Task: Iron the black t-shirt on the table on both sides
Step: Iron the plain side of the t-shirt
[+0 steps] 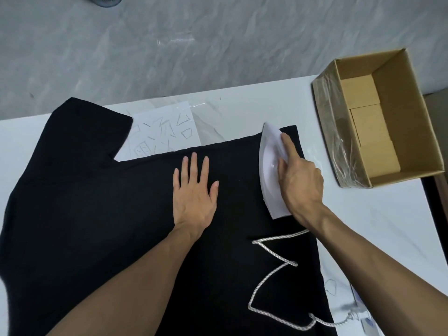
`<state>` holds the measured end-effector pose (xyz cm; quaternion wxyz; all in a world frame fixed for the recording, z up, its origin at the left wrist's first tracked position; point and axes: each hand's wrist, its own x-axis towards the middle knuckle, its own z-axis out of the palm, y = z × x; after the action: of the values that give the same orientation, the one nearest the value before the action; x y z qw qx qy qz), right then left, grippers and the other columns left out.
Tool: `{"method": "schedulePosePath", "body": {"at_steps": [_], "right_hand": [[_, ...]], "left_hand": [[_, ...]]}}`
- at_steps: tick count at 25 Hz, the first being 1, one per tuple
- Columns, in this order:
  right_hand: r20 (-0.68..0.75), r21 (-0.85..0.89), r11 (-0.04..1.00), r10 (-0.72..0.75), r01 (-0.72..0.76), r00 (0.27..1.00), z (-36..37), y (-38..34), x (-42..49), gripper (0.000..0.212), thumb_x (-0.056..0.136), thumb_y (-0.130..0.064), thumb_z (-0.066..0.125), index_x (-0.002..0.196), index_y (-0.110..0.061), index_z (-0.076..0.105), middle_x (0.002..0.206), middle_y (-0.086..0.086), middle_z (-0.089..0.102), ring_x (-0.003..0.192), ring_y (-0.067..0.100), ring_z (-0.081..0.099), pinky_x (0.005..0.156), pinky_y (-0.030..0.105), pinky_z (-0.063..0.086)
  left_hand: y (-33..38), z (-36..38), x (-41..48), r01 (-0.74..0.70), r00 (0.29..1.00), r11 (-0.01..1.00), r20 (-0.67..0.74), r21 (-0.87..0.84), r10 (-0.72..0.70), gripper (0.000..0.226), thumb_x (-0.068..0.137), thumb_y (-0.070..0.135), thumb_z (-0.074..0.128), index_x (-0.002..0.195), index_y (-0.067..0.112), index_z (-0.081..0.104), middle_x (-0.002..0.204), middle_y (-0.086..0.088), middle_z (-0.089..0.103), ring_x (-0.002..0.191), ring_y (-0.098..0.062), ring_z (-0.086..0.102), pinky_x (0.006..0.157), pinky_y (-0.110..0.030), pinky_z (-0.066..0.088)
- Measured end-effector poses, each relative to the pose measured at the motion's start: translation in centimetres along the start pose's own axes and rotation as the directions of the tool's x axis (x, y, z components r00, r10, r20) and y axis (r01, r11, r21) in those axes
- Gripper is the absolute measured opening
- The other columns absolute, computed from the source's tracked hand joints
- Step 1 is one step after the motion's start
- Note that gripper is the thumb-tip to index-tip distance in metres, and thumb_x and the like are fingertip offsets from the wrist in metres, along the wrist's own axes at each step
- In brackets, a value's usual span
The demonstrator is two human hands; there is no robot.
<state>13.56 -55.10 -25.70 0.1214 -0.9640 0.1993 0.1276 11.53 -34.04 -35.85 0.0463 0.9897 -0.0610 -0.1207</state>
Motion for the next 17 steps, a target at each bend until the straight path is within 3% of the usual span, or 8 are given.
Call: {"method": "schedulePosePath", "body": {"at_steps": [12,17], "right_hand": [[-0.06,0.122,0.972,0.211,-0.203,0.976,-0.5,-0.5,0.8,0.054,0.102,-0.025,0.039,0.151,-0.032,0.019,0.073,0.004,0.044,0.068,0.028,0.04,0.067,0.035,0.031],[-0.069,0.018,0.992,0.128,-0.127,0.989,-0.7,0.7,0.2,0.055,0.101,-0.024,0.039,0.152,-0.031,0.019,0.071,0.005,0.045,0.068,0.029,0.039,0.065,0.035,0.03]], "left_hand": [[0.0,0.1,0.0,0.01,1.0,1.0,-0.022,0.017,-0.01,0.064,0.102,0.051,0.011,0.157,0.02,0.005,0.164,-0.015,0.003,0.152,-0.031,0.0,0.123,-0.047,0.008],[0.0,0.3,0.0,0.014,1.0,1.0,-0.026,0.018,-0.013,0.061,0.104,0.049,0.012,0.157,0.019,0.004,0.164,-0.014,0.003,0.152,-0.031,0.0,0.123,-0.047,0.006]]}}
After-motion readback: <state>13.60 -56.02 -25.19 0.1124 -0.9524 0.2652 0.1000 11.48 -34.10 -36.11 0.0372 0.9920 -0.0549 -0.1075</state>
